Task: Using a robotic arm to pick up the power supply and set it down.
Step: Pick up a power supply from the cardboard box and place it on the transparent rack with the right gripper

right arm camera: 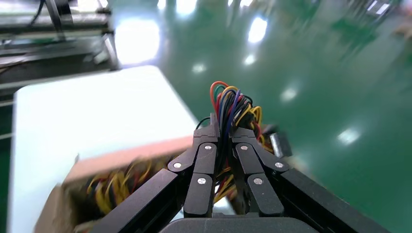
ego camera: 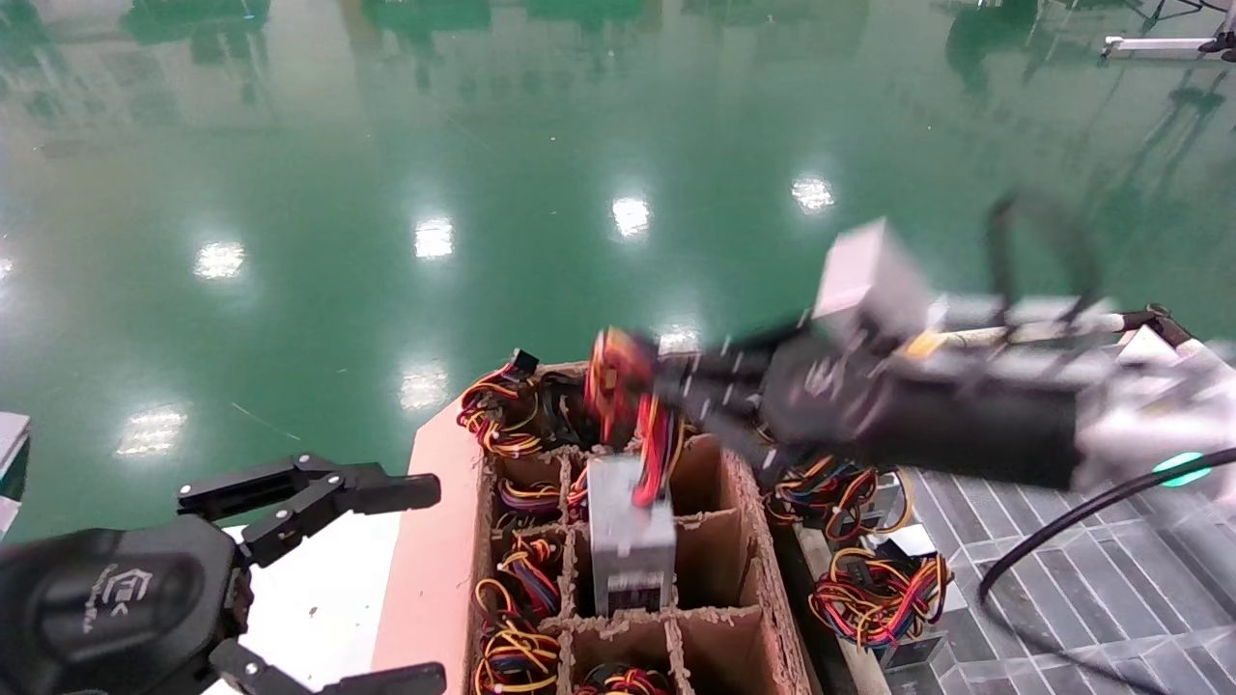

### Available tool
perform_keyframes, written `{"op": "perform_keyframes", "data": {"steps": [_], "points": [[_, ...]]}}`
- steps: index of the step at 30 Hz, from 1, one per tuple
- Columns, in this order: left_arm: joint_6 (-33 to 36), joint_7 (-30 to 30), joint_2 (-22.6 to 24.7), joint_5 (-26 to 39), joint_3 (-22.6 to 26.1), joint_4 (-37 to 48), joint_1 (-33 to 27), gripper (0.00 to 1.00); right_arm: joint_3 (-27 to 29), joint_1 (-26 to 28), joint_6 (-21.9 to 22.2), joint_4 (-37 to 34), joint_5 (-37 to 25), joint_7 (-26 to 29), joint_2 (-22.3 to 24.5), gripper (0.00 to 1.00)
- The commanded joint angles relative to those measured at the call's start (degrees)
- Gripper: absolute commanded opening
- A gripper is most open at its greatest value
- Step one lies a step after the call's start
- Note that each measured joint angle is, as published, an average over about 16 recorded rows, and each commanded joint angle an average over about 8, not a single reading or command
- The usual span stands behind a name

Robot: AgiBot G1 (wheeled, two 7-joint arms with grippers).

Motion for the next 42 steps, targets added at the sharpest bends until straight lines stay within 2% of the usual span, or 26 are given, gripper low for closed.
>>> {"op": "perform_keyframes", "data": {"steps": [1,5,8,15,20,25,30,36,42], "points": [[0.0,0.0,0.0,0.0,0.0,0.0,0.0,1.0,1.5,0.5,1.3,4.5,1.1,2.2,2.0,0.0],[0.0,0.0,0.0,0.0,0.0,0.0,0.0,1.0,4.5,3.0,2.2,9.4,1.9,5.4,7.6,0.0],[0.0,0.0,0.0,0.0,0.0,0.0,0.0,1.0,6.3,5.6,1.0,10.9,2.1,6.9,12.0,0.0],[0.0,0.0,0.0,0.0,0.0,0.0,0.0,1.0,8.5,12.4,-5.9,11.1,1.1,9.7,22.9,0.0],[0.0,0.0,0.0,0.0,0.0,0.0,0.0,1.0,9.6,14.7,-11.1,11.0,0.6,11.9,31.1,0.0],[0.0,0.0,0.0,0.0,0.0,0.0,0.0,1.0,9.8,13.4,-14.6,10.9,1.8,13.4,38.6,0.0],[0.0,0.0,0.0,0.0,0.0,0.0,0.0,1.0,7.7,9.7,-15.8,10.5,4.5,13.3,45.0,0.0],[0.0,0.0,0.0,0.0,0.0,0.0,0.0,1.0,0.9,4.9,-15.8,10.2,8.9,11.2,50.3,0.0],[0.0,0.0,0.0,0.0,0.0,0.0,0.0,1.0,-7.1,1.6,-13.9,10.3,13.1,7.2,52.6,0.0]]}}
